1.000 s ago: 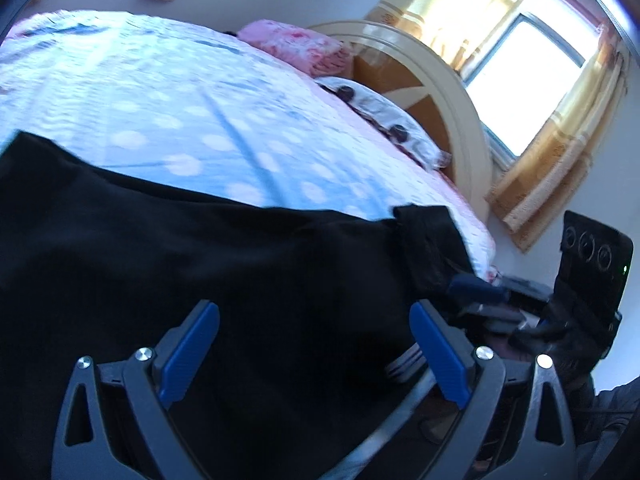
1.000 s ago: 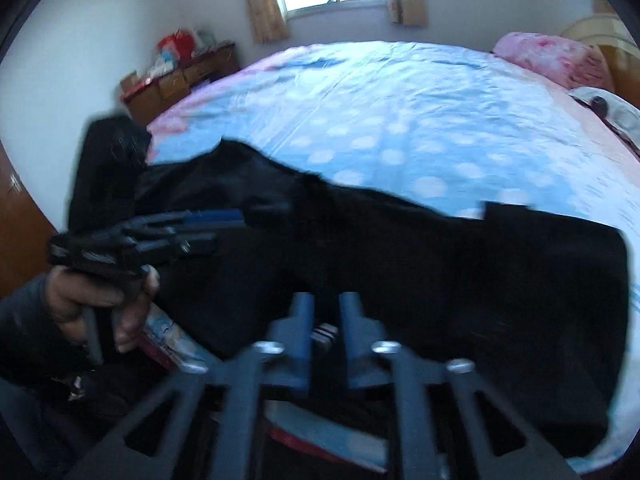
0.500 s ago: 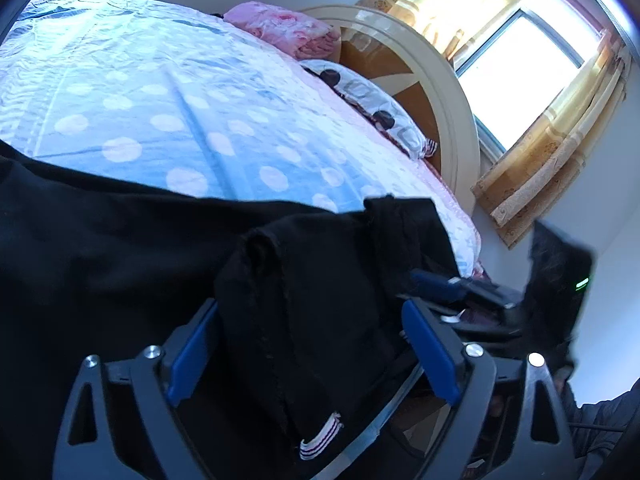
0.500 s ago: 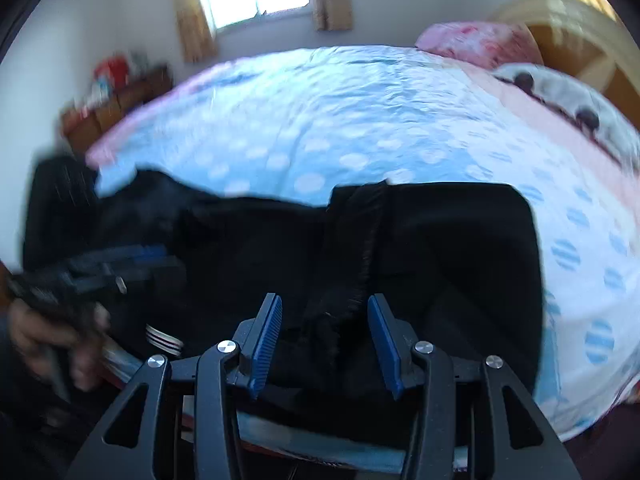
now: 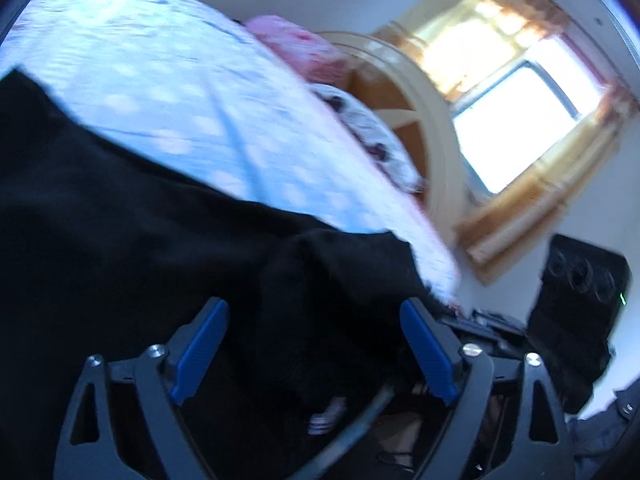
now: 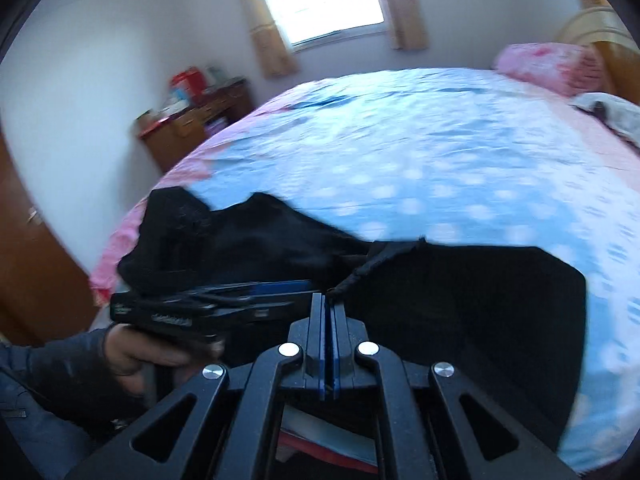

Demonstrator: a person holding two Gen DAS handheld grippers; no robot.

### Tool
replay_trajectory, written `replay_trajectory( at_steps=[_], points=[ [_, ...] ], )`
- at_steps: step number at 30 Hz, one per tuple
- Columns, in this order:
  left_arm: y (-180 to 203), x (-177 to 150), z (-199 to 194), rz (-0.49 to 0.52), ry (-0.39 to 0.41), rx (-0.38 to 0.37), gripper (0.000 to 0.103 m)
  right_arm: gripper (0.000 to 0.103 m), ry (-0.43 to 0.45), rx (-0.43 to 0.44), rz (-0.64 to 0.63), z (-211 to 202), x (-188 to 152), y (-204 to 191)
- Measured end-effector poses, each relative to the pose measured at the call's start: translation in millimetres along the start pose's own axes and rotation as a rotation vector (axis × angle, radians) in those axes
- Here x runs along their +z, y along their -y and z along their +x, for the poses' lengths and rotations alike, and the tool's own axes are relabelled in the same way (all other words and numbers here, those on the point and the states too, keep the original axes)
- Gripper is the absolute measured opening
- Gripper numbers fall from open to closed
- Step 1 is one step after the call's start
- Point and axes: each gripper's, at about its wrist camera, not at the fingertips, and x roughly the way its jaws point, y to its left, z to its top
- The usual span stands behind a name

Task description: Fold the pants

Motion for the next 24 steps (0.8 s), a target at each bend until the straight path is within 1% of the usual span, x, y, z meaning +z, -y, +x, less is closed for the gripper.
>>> replay_trajectory(
  at_steps=[1, 2, 3, 5, 6, 7, 8, 9, 10, 13, 15, 17, 18, 19, 20, 21, 22, 23, 24],
  points=[
    [-2, 0, -2, 0.000, 0.001, 0.001, 0.080, 0.002, -0.002, -0.009, -0.023, 8, -3, -3],
    [-6, 0, -5, -0.012, 0.001, -0.034, 0.080, 0.002, -0.018, -0.017, -0.034, 17, -5, -3],
    [-6, 0, -8, -0.021, 0.005, -0.044, 0.080, 0.002, -0.038, -0.030, -0.033, 25, -7, 0],
    [-5, 1, -11, -0.011, 0.010, -0.034, 0.086, 0.002, -0.058, 0.002, 0.018, 35, -15, 13],
    [-3, 1, -11, 0.000, 0.017, -0.026, 0.091, 0.003, -0.071, -0.002, 0.028, 38, -15, 20],
    [-2, 1, -10, 0.001, 0.017, -0.024, 0.093, 0.007, -0.122, -0.023, 0.031, 45, -18, 25],
    [-2, 1, -7, 0.002, 0.010, -0.023, 0.093, 0.013, -0.164, -0.030, 0.036, 49, -22, 29],
    [1, 1, -3, 0.013, 0.001, -0.012, 0.093, 0.033, -0.175, -0.025, 0.038, 48, -24, 30],
    [3, 1, -1, 0.023, -0.004, -0.006, 0.093, 0.046, -0.163, -0.022, 0.034, 42, -25, 30],
    [13, 0, 11, 0.050, -0.039, -0.006, 0.093, 0.047, -0.118, -0.055, 0.011, 13, -29, 32],
    [23, 2, 25, 0.079, -0.070, 0.005, 0.093, 0.047, -0.097, -0.082, 0.027, -9, -35, 43],
    [31, 4, 39, 0.114, -0.095, 0.051, 0.091, 0.047, -0.065, -0.134, 0.067, -31, -38, 60],
    [34, 6, 44, 0.132, -0.094, 0.067, 0.091, 0.047, -0.051, -0.158, 0.091, -40, -40, 69],
    [38, 7, 49, 0.151, -0.095, 0.092, 0.089, 0.047, -0.028, -0.203, 0.140, -51, -41, 86],
    [43, 8, 54, 0.180, -0.103, 0.117, 0.087, 0.047, -0.013, -0.240, 0.179, -58, -43, 99],
    [48, 8, 59, 0.208, -0.113, 0.133, 0.073, 0.047, 0.002, -0.289, 0.232, -65, -45, 114],
    [52, 7, 65, 0.221, -0.133, 0.155, 0.049, 0.047, 0.010, -0.309, 0.263, -67, -45, 124],
    [53, 5, 68, 0.227, -0.149, 0.168, 0.038, 0.047, 0.019, -0.319, 0.286, -70, -46, 131],
    [58, 2, 73, 0.245, -0.164, 0.176, 0.030, 0.047, 0.030, -0.329, 0.311, -71, -48, 138]
  ],
)
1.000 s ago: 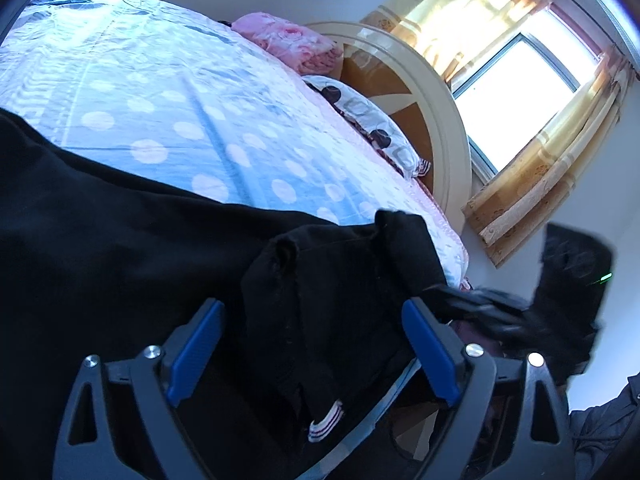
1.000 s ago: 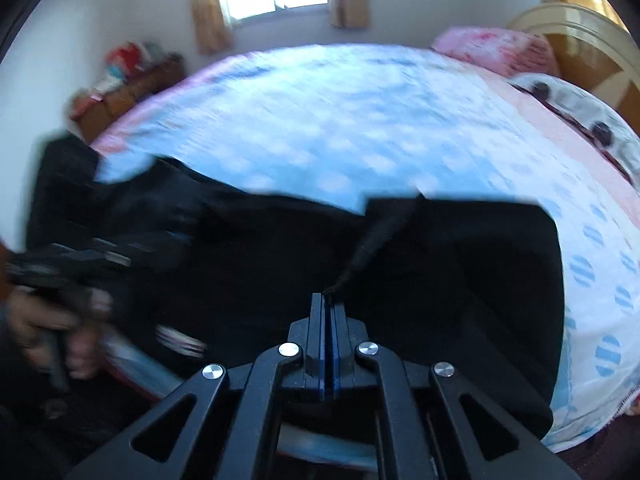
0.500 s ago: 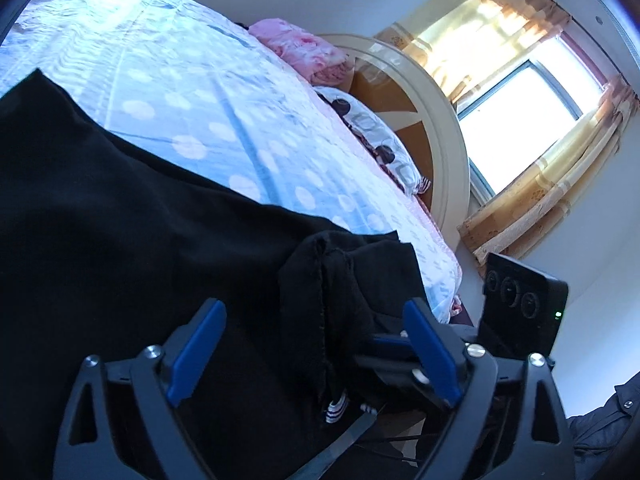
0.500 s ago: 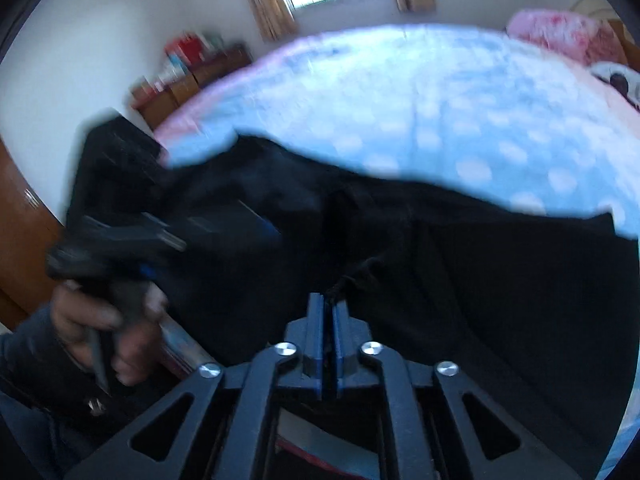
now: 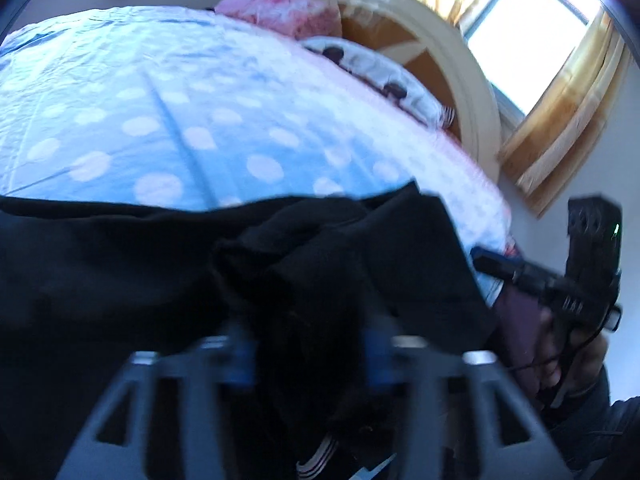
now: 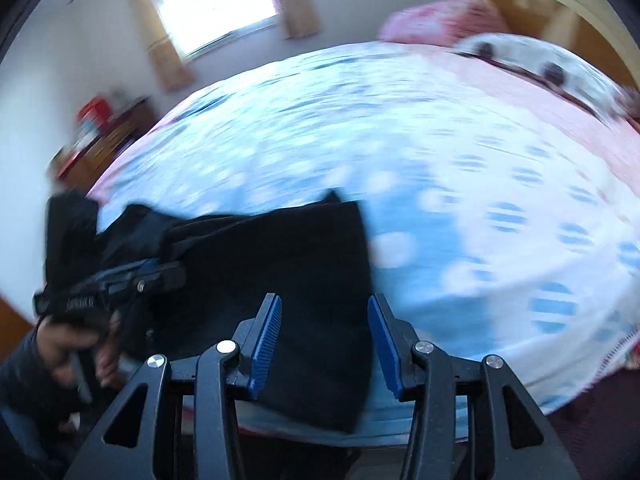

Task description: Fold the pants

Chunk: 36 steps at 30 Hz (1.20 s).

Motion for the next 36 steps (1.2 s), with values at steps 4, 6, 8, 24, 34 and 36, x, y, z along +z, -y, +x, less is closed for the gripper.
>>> replay_trajectory(
  at_steps=[4, 6, 8, 24, 34, 36],
  points=[
    [11, -4, -7, 0.082, 0.010, 0.036, 0.012, 0.047, 0.004, 0.021, 0.032, 2, -2, 5],
    [3, -1, -23, 0.078, 0.026, 0.043, 0.011, 0.047, 0.015, 0.024, 0.030, 1, -3, 4],
    [-6, 5, -43, 0.079, 0.054, 0.055, 0.011, 0.047, 0.029, 0.029, 0.026, -1, -2, 3],
    [-105, -31, -101, -0.204, -0.045, 0.009, 0.011, 0.047, -0.010, 0.081, -0.194, 44, 13, -65],
    [-111, -31, -101, -0.152, 0.059, 0.091, 0.052, 0.047, -0.023, 0.075, -0.192, 62, 27, -67],
    [-109, -28, -96, -0.116, 0.074, 0.113, 0.053, 0.047, -0.018, 0.084, -0.225, 62, 33, -75]
  ],
)
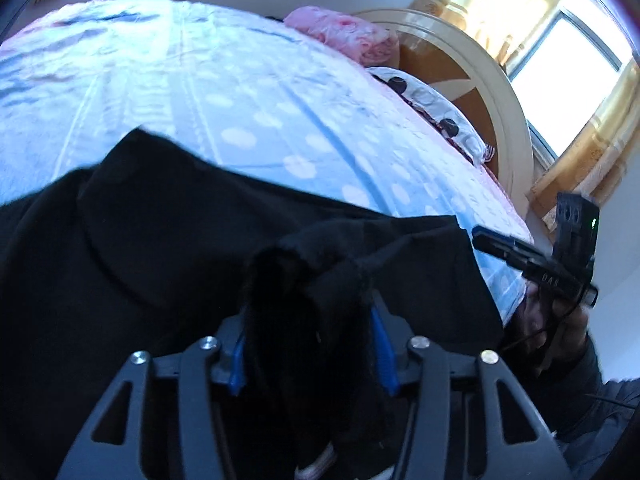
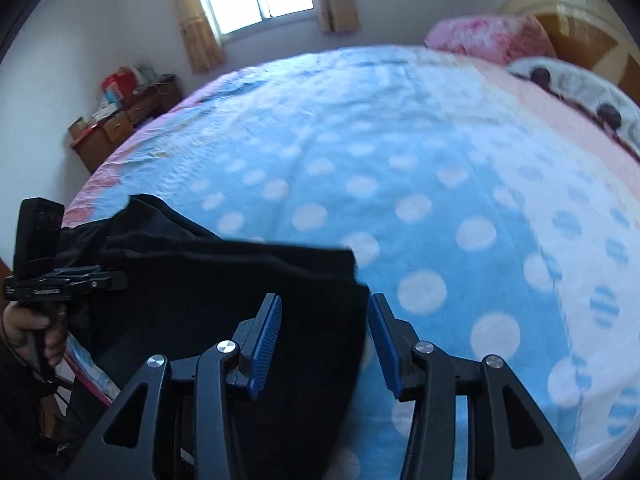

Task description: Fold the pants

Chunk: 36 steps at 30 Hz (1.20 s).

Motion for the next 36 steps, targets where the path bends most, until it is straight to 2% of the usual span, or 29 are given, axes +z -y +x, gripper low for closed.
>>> replay_trajectory(
  at_steps=[1, 3, 5, 7, 10, 11, 12, 13, 15, 19, 21, 23, 29, 33, 36],
  points=[
    [2, 2, 3, 0.013, 0.002, 0.017, 0.053, 0.047, -0.003, -0.003, -0.017, 4, 5, -3],
    [6, 9, 5, 0.033, 0.005, 0.057, 0.053, 0.047, -0.058, -0.073, -0.050, 27, 13, -2],
    [7, 14, 1, 0.045, 0.029, 0.124, 0.053, 0.047, -0.102, -0.076, -0.048, 48, 15, 3],
    [8, 19, -7, 0.044, 0.056, 0.144, 0.064, 0.047, -0.085, -0.048, -0.032, 47, 20, 8],
    [13, 17, -31, 0.081, 0.133, 0.216, 0.082, 0.047, -0.023, 0.008, -0.036, 21, 26, 15],
    [16, 16, -38, 0.101, 0.157, 0.256, 0.083, 0.047, -0.023, 0.017, -0.038, 16, 27, 18],
    [18, 16, -41, 0.113, 0.170, 0.264, 0.083, 0.046, -0.028, 0.027, -0.035, 11, 27, 25],
    [19, 16, -46, 0.124, 0.180, 0.255, 0.084, 0.035, -0.036, 0.038, -0.028, 7, 27, 35],
    [28, 13, -45, 0.143, 0.178, 0.212, 0.089, 0.020, -0.068, 0.073, -0.030, 7, 27, 48],
    [38, 9, -30, 0.173, 0.132, 0.185, 0.089, 0.020, -0.093, 0.190, -0.181, 7, 24, 36],
    [42, 7, -22, 0.173, 0.114, 0.172, 0.089, 0.020, -0.107, 0.171, -0.263, 10, 23, 28],
    [46, 4, -15, 0.177, 0.095, 0.164, 0.089, 0.020, -0.167, 0.167, -0.299, 22, 25, 28],
    [47, -6, 5, 0.190, 0.023, 0.197, 0.089, 0.020, -0.243, 0.299, -0.321, 35, 28, 41],
    [42, -7, 9, 0.160, 0.014, 0.194, 0.089, 0.011, -0.256, 0.275, -0.389, 36, 26, 33],
    [43, -7, 9, 0.159, 0.013, 0.198, 0.089, 0.007, -0.209, 0.192, -0.463, 28, 23, 19]
  ],
)
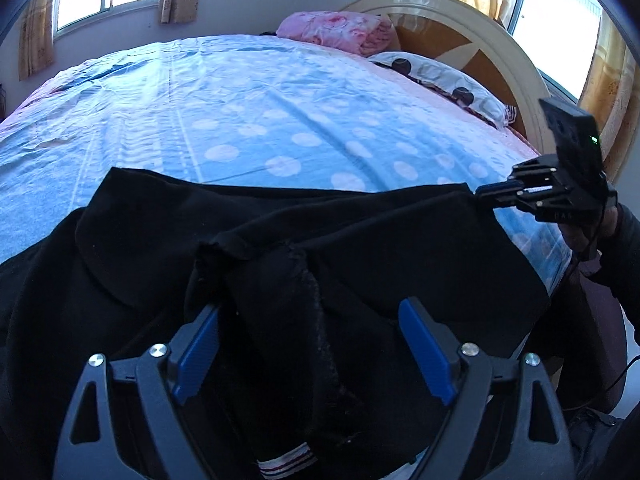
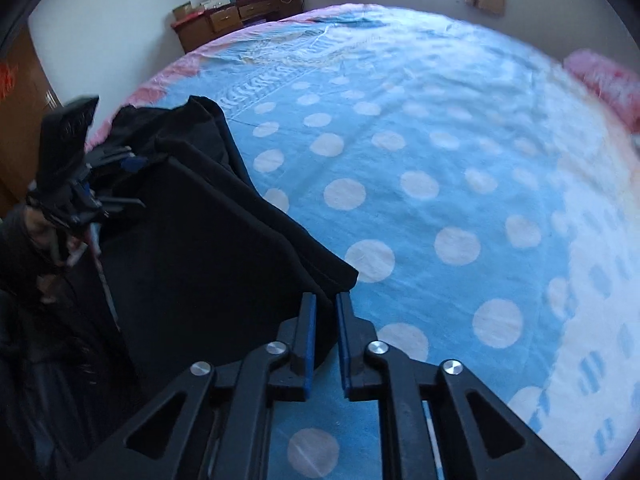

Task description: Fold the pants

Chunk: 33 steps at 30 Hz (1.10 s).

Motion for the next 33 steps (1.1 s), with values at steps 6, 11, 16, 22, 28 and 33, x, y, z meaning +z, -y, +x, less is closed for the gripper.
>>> replay_trajectory(
  at_steps=[6, 11, 16, 22, 28, 33],
  points=[
    [12, -4, 9, 0.085, -0.006, 0.038, 0.098, 0.006, 0.047, -0.132, 0.077, 3, 12, 13],
    [13, -2, 3, 0.097, 0.001, 0.064, 0.098, 0.008, 0.041, -0.083, 0.137, 14, 11, 24],
    [1, 7, -28, 0.047, 0.113, 0.097, 0.099, 0.034, 0.075, -0.174, 0.163, -22, -5, 13],
    [7, 11, 1, 0.149, 0.047, 0.134, 0.099, 0.034, 0.167, 0.032, 0.230, -65, -39, -30],
    [-19, 19, 23, 0.117, 0.001, 0.192, 0.102, 0.034, -0.054, 0.033, 0.228, -4, -72, -69],
    [-28, 22, 13, 0.091, 0.029, 0.209, 0.102, 0.034, -0.027, 0.045, 0.229, -23, -53, -71]
  ],
)
